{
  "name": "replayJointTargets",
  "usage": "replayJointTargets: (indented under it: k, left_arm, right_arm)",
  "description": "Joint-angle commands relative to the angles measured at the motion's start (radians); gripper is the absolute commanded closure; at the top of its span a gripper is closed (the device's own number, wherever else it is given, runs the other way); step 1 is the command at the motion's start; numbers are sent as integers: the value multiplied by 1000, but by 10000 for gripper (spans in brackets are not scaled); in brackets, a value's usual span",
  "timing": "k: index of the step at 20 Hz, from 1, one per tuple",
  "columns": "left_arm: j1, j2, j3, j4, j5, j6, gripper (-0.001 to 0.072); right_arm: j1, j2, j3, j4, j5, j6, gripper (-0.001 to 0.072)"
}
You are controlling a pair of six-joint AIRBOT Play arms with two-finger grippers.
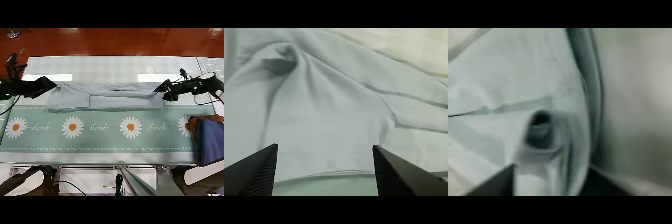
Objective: Fold the shirts.
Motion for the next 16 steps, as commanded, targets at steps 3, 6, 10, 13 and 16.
replayJointTargets:
  k: [3, 6, 10, 13, 16]
  left_arm:
    - [-149, 23, -30, -26, 61, 19, 685]
    - [-220, 23, -30, -26, 61, 22, 685]
    - [-396, 12, -24, -26, 152, 17, 685]
    - [-553, -93, 68, -25, 171, -8, 686]
    - [-721, -275, 244, -25, 127, -18, 686]
  right_arm:
    - [35, 70, 18, 30, 21, -19, 686]
    - [21, 220, 16, -137, 112, -5, 687]
    - [48, 552, -105, -278, 168, 24, 687]
    - [54, 833, -247, -272, 169, 80, 687]
    - [55, 1054, -343, -275, 188, 166, 687]
